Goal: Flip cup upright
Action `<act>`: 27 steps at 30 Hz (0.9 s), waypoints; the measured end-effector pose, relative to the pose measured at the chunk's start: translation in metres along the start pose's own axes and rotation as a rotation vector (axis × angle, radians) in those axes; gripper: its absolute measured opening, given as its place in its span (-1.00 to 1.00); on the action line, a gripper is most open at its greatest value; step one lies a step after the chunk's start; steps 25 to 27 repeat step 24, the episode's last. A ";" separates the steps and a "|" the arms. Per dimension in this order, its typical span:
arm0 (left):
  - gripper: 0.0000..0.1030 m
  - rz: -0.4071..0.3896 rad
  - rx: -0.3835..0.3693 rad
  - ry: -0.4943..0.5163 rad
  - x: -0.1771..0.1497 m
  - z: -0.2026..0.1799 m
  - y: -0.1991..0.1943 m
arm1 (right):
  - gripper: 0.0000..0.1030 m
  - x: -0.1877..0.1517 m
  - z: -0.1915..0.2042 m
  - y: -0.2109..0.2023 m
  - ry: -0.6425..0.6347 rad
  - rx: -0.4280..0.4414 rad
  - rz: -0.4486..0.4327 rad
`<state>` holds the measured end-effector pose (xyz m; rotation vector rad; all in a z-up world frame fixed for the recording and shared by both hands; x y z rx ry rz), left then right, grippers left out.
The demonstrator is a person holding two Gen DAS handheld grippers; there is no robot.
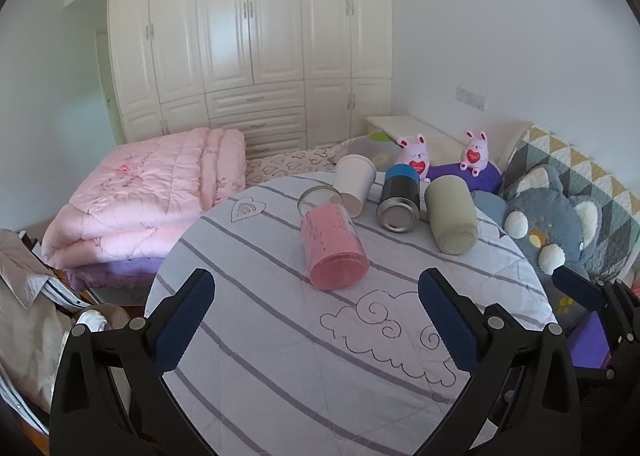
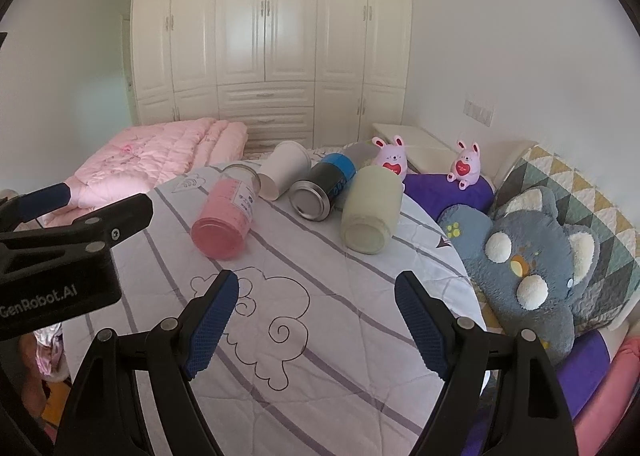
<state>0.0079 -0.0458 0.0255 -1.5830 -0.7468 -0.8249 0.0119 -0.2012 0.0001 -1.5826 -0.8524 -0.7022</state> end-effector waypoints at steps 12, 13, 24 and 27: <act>1.00 0.025 -0.027 0.037 -0.005 -0.009 -0.007 | 0.59 0.001 0.004 -0.013 -0.021 -0.026 -0.001; 1.00 0.015 -0.036 0.044 -0.003 -0.011 -0.008 | 0.59 0.002 0.003 -0.014 -0.018 -0.026 0.000; 1.00 -0.028 -0.056 0.048 0.000 -0.009 -0.011 | 0.59 0.005 0.002 -0.013 -0.015 -0.057 0.001; 1.00 -0.028 -0.056 0.048 0.000 -0.009 -0.011 | 0.59 0.005 0.002 -0.013 -0.015 -0.057 0.001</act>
Point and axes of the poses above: each gripper's, at about its wrist camera, not at the fingertips, and y roughly the way its jaws point, z to its left, x to its top, the point moved 1 cm from there along y, roughly the way its jaws point, and after that the axes turned 14 degrees about -x, right-handed, at the moved point
